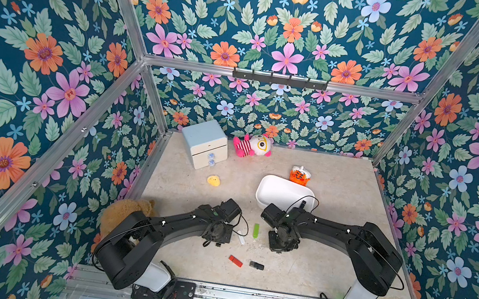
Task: Put the usb flash drive into the storage box
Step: Pick up the USB flash from the center of the board, then place the USB flash in the storage box.
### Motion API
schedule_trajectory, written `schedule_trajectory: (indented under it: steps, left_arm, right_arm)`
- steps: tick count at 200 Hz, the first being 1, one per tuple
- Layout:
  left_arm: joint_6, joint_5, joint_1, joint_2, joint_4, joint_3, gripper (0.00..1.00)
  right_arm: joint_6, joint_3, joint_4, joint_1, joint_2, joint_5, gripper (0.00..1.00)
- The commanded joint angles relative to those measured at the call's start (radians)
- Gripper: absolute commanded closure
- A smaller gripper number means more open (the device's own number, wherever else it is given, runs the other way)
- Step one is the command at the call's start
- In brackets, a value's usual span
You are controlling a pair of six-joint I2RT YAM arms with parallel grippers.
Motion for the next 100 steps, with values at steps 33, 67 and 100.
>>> schedule_trajectory:
  steps: [33, 67, 100]
  left_arm:
    - [-0.002, -0.004, 0.000, -0.019, -0.075, 0.006, 1.00]
    - [0.004, -0.011, 0.002, -0.022, -0.101, 0.037, 1.00]
    - [0.025, -0.027, 0.011, -0.016, -0.150, 0.118, 1.00]
  right_arm:
    - [0.046, 0.068, -0.151, 0.008, -0.174, 0.069, 1.00]
    - [0.044, 0.182, -0.280, -0.024, -0.277, 0.153, 1.00]
    - [-0.037, 0.271, -0.299, -0.168, -0.296, 0.152, 1.00]
